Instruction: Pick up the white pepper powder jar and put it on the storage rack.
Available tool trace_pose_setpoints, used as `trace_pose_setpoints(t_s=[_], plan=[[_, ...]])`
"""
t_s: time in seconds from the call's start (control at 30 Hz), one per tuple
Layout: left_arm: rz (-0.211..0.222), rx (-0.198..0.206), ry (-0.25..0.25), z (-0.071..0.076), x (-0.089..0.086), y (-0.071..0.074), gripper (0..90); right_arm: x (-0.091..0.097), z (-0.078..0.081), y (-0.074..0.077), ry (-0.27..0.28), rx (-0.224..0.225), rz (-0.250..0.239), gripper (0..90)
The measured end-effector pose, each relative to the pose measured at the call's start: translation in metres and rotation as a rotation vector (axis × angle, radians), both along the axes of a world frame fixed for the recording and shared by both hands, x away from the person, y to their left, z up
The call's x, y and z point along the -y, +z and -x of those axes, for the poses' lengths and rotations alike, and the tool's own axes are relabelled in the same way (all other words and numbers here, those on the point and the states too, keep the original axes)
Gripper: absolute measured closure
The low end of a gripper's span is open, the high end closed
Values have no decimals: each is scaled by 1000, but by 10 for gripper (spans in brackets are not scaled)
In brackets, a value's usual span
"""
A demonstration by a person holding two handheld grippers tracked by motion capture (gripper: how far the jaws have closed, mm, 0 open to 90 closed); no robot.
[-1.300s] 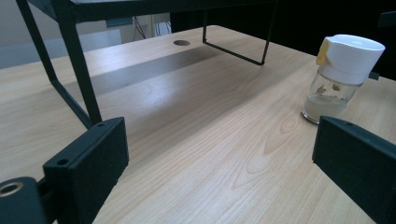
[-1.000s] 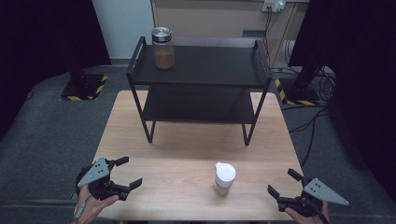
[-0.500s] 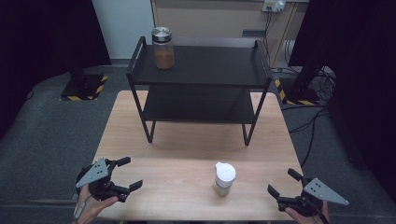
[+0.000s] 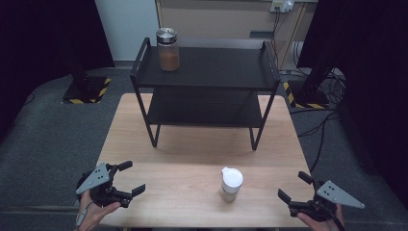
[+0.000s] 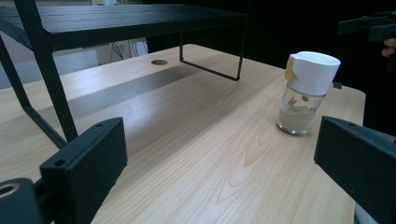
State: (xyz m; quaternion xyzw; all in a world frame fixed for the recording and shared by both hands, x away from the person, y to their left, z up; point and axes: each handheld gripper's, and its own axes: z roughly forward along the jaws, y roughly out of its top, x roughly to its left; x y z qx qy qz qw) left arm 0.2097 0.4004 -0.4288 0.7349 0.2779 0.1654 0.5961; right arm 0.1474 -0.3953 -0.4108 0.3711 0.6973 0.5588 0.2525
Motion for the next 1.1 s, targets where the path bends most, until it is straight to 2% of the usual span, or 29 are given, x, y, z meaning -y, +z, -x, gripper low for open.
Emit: trace_pose_setpoints(t_s=[0.23, 0.47, 0.67, 0.83, 1.1], plan=[[3, -5, 3, 0, 0, 0, 9, 9, -4, 27, 42, -6, -30, 15], [7, -12, 17, 1, 0, -1, 2, 8, -16, 68, 115, 1, 32, 14], [10, -18, 20, 0, -1, -1, 0, 3, -27, 91, 156, -1, 62, 15], [3, -28, 11, -1, 0, 0, 0, -4, -34, 105, 180, -21, 87, 15], [9, -28, 15, 0, 0, 0, 0, -16, -46, 110, 221, -49, 111, 16]])
